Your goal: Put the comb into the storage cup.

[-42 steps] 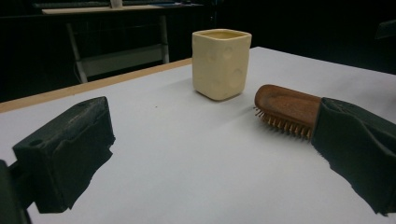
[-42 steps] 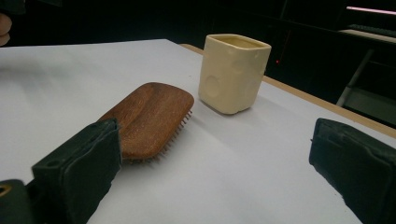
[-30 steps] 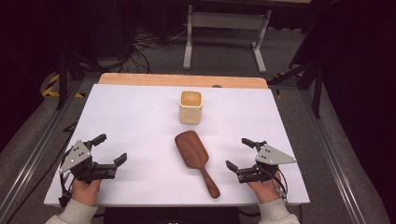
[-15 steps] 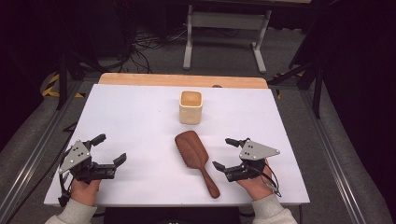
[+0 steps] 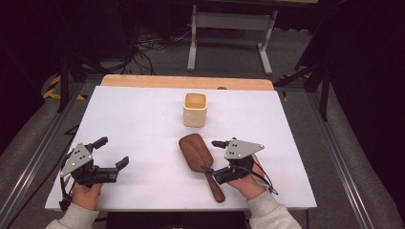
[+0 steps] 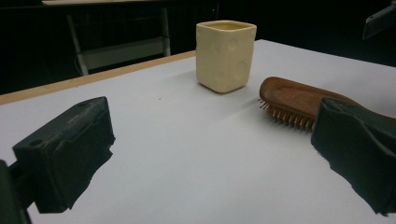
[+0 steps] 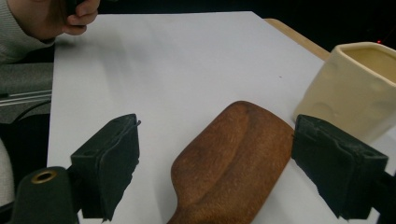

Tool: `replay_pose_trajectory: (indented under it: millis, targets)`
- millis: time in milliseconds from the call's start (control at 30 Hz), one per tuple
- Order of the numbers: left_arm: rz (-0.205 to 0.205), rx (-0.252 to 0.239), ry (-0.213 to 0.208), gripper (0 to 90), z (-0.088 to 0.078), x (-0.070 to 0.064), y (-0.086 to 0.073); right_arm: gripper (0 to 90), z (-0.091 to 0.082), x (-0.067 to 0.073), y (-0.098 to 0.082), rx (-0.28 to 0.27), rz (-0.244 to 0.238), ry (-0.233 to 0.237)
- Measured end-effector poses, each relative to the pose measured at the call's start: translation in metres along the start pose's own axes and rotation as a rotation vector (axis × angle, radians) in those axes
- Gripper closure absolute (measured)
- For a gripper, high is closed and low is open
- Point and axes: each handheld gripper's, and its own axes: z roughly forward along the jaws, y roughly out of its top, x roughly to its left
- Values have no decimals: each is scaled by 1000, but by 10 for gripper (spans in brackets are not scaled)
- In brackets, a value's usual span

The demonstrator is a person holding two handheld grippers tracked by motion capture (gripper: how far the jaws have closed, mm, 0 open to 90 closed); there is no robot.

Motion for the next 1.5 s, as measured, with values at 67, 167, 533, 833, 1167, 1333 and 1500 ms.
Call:
replay_pose_trajectory:
  millis: [67,167,533,833,1167,1333,1500]
  targets:
    - [-2,-2,1,2,0,0,0,160,3,1,2,4,-5,10]
    - [1,-2,1,2,1,0,0,160,13,4,7,22,-21,49]
    - [1,-3,1,2,0,0,0,335,20,3,13,161,-68,138]
    - [1,-3,1,2,1,0,-1,725,24,10,9,299,-158,185]
    - [2,-1,-2,2,1,-1,-1,855,34,14,3,421,-185,263]
    - [-3,-2,-3,2,1,-1,-1,861,36,15,0,467,-191,280]
    - [-3,-1,-1,2,1,-1,-1,880,38,17,-1,516,-207,301]
